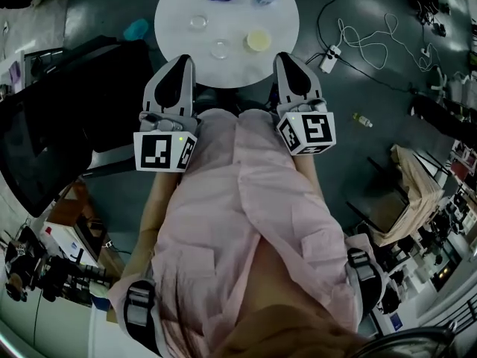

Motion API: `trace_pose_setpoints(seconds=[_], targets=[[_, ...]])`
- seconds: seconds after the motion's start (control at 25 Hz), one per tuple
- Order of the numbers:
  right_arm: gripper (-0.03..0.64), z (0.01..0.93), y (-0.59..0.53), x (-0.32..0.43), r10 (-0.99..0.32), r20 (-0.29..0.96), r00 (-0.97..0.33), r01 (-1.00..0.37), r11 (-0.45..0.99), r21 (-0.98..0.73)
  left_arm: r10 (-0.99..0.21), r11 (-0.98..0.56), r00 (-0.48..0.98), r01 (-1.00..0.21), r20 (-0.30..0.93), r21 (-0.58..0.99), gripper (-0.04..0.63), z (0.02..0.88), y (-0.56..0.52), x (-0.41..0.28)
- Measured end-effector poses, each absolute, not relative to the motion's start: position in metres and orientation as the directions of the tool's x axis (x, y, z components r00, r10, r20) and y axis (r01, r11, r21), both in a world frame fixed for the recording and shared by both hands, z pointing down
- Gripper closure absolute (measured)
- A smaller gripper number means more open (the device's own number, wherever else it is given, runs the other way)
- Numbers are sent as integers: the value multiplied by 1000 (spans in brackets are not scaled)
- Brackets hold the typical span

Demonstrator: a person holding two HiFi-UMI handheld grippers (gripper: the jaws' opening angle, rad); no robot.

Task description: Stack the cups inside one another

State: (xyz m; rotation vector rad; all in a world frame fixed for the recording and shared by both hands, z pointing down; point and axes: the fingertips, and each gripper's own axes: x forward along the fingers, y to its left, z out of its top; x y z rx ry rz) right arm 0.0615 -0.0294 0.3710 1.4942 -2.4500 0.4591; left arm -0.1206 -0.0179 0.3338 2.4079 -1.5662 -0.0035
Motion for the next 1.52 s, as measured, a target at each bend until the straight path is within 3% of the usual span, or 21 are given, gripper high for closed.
trace_pose_setpoints(seconds=[0.72, 1.52], targets=[[580, 377, -32, 49, -823, 388, -415, -909, 390, -146, -881, -400, 443, -884, 163, 243, 580, 341, -29, -134], [580, 372, -60, 95, -811, 358, -463, -886, 432, -167, -914, -340, 379, -911, 145, 234, 580, 337, -44, -87]])
